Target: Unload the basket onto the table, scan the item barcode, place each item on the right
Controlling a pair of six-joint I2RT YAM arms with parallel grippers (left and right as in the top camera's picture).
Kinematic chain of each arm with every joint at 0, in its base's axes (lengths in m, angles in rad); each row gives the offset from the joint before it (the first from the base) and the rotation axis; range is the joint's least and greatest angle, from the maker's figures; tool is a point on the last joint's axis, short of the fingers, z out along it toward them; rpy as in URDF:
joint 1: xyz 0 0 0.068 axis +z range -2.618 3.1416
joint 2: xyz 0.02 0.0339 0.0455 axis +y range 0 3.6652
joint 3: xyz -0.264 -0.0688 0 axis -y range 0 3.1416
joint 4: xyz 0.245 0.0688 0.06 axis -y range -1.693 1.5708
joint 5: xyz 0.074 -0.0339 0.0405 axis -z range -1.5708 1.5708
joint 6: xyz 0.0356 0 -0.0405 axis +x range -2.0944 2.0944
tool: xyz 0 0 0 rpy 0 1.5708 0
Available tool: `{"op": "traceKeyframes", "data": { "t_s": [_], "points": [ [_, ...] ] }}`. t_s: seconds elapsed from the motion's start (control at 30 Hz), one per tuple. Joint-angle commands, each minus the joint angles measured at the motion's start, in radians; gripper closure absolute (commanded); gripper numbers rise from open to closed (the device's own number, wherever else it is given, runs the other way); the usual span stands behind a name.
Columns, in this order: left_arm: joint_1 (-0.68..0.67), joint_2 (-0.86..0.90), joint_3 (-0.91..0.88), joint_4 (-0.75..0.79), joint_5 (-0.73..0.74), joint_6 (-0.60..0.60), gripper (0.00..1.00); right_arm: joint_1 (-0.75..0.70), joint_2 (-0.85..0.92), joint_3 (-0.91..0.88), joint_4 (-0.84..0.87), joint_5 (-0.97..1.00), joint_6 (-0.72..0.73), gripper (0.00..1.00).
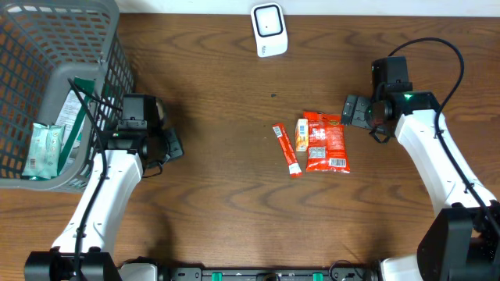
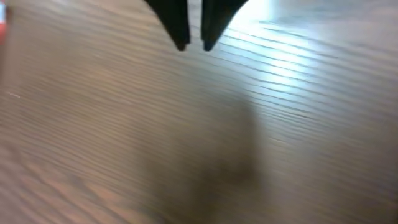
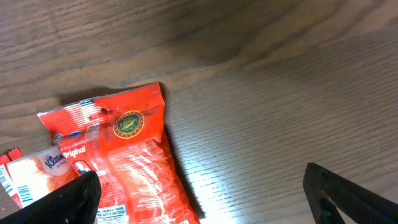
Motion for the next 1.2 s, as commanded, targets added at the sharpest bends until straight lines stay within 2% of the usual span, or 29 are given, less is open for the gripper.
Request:
{"op": "traceKeyframes", "data": {
  "t_s": [0.0, 0.23, 0.37, 0.47, 0.73, 0.97, 1.17],
  "points": [
    [0.005, 0.011, -0.011, -0.012, 0.219, -0.003, 0.93, 0.000, -0.002, 0.010, -0.001, 0.010, 0.003, 0.01],
    [0.005, 0.010, 0.089, -0.111, 0.248, -0.003, 0.93, 0.000, -0.002, 0.010, -0.001, 0.010, 0.003, 0.01],
    [0.005, 0.010, 0.296, -0.275, 0.248, 0.010, 0.93, 0.000, -0.002, 0.010, -0.001, 0.010, 0.003, 0.01],
    [0.005, 0.009, 0.412, -0.344, 0.247, 0.010, 0.93, 0.000, -0.002, 0.010, -0.001, 0.010, 0.003, 0.01],
    [0.004, -0.018, 0.549, -0.373, 0.245, 0.010, 0.93, 0.000, -0.002, 0.010, -0.001, 0.010, 0.003, 0.01],
    [0.004, -0.029, 0.611, -0.382, 0.111, 0.009, 0.93, 0.000, -0.002, 0.010, -0.001, 0.010, 0.003, 0.01],
    [0.007, -0.028, 0.776, -0.443, -0.072, 0.009, 0.93, 0.000, -0.002, 0.010, -0.001, 0.010, 0.003, 0.01]
  ]
}}
